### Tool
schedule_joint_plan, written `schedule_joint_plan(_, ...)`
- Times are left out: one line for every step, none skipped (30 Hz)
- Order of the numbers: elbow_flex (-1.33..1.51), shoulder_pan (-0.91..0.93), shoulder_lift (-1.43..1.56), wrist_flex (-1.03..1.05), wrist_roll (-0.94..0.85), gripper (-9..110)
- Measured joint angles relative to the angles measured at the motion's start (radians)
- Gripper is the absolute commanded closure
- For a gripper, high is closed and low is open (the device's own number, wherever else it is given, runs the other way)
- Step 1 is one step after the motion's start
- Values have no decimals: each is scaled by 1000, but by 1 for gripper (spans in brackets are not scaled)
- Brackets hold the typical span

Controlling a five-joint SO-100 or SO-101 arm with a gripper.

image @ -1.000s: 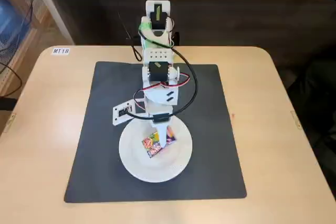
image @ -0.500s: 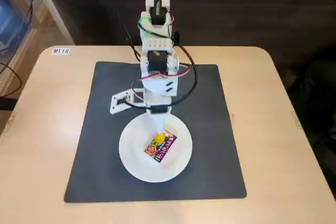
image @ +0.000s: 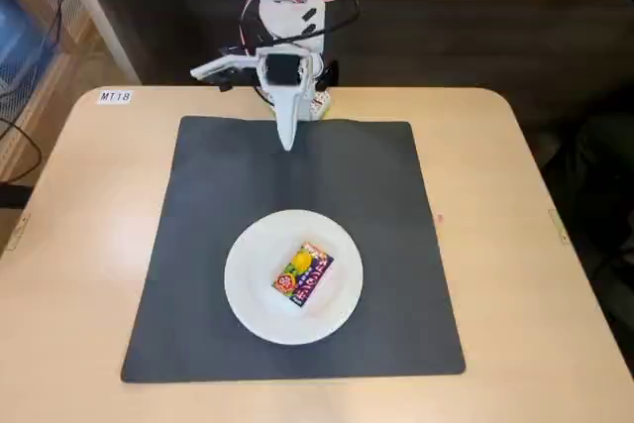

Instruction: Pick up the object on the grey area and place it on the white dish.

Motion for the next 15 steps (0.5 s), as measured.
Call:
schedule_joint_plan(75,5,46,-20,-3,102)
schedule_joint_plan(146,9,94,-41,-8,102)
schedule_joint_plan(215,5,143,-64,-14,102)
schedule_joint_plan(279,-2,192,-86,-20,102)
schedule_joint_plan(342,-14,242,-101,-25,102)
schedule_joint_plan(405,-14,295,-114,-34,102)
schedule_joint_plan(465,-15,348,-118,-38,102)
schedule_joint_plan(520,-9,402,-120,-41,102)
schedule_joint_plan(572,-2,456,-120,-48,102)
schedule_joint_plan(621,-2,512,-115,-54,102)
schedule_joint_plan(655,-2,548,-109,-63,102)
schedule_joint_plan(670,-2,557,-103,-77,102)
schedule_joint_plan(673,-2,568,-98,-87,102)
schedule_joint_plan(676,-2,574,-97,-97,102)
schedule_joint_plan(686,-3,577,-95,-103,102)
